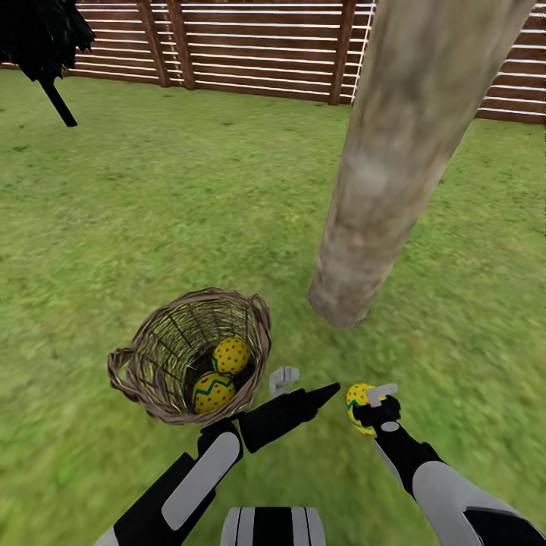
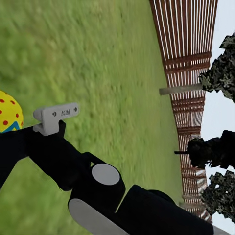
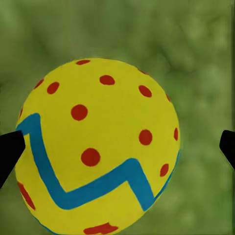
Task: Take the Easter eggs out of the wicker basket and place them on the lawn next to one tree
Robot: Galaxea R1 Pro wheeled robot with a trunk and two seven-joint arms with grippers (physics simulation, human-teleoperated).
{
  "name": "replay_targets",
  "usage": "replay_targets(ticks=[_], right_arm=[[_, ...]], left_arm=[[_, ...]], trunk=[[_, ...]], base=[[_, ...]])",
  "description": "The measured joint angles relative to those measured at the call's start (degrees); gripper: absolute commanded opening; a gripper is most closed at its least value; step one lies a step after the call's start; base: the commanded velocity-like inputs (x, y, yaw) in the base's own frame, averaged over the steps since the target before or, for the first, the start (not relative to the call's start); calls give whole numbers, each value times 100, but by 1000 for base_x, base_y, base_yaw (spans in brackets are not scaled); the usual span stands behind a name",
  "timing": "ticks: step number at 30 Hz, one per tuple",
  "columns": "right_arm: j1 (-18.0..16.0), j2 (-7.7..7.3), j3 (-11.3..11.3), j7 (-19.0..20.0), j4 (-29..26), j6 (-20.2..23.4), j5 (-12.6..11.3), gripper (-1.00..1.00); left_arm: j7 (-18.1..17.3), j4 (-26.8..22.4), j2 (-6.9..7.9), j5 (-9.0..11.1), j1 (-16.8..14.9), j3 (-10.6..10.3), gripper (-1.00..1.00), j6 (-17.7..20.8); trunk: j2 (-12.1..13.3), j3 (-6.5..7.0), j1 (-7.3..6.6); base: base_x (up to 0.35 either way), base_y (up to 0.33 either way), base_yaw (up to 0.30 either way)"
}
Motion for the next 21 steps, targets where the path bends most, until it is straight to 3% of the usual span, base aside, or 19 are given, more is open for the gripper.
replay_targets(ticks=[16, 21], right_arm=[[6, 1, -7, 11, 45, 20, -27, 100], [1, -35, -19, 95, 0, 67, -48, 100]], left_arm=[[7, -29, 0, 11, 0, 10, 100, 39], [6, -83, 10, 28, 0, 64, 100, 496]], trunk=[[21, 355, -41], [28, 466, -54]], base=[[0, 0, 0], [0, 0, 0]])
